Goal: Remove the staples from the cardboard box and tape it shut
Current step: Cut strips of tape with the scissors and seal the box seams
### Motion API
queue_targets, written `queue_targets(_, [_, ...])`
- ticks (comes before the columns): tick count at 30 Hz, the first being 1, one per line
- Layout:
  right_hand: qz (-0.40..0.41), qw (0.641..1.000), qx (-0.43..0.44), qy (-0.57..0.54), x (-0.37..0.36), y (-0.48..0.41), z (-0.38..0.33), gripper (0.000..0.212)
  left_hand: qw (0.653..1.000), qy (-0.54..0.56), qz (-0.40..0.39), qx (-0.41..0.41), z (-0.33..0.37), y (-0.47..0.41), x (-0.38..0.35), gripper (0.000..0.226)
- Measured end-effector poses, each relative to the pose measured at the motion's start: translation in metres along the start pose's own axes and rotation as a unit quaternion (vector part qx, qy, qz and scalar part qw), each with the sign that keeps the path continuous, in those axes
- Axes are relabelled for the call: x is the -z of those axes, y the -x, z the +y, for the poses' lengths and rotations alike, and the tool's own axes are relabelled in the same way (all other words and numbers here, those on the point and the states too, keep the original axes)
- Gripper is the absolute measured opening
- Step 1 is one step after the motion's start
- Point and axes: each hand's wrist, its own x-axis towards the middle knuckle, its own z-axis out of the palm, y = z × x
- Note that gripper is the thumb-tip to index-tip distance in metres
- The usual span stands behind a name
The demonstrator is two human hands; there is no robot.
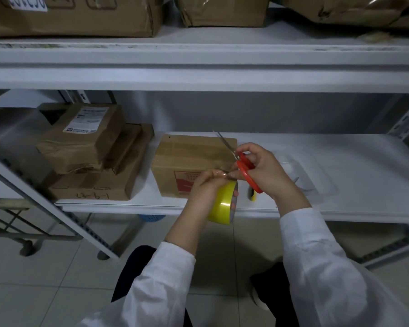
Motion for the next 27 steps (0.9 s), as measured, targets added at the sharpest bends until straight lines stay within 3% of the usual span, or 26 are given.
queue_targets(7, [0.057, 0.997, 0.021, -0.038, 0.003, -0.003, -0.005, 0.038, 0.999, -0.039, -0.015, -0.014, 0.001, 0.002, 0.006, 0.012])
queue_targets(13, [-0.019, 1.000, -0.004, -0.015, 0.000, -0.003, -0.008, 0.042, 0.998, -0.050, 0.001, -0.033, -0.002, -0.002, 0.008, 0.017])
queue_targets(18, [0.015, 0.999, 0.013, -0.027, -0.001, 0.000, -0.011, 0.039, 1.000, -0.024, -0.005, -0.017, 0.000, -0.001, 0.007, 0.014])
queue_targets(23, [-0.031, 1.000, 0.004, 0.002, -0.003, 0.000, -0.014, 0.047, 0.999, -0.013, 0.032, -0.012, 0.001, -0.003, 0.009, 0.017])
queue_targets(27, [0.019, 1.000, 0.008, 0.023, -0.006, -0.005, -0.012, 0.036, 0.999, -0.004, 0.032, -0.011, 0.004, 0.000, 0.008, 0.017])
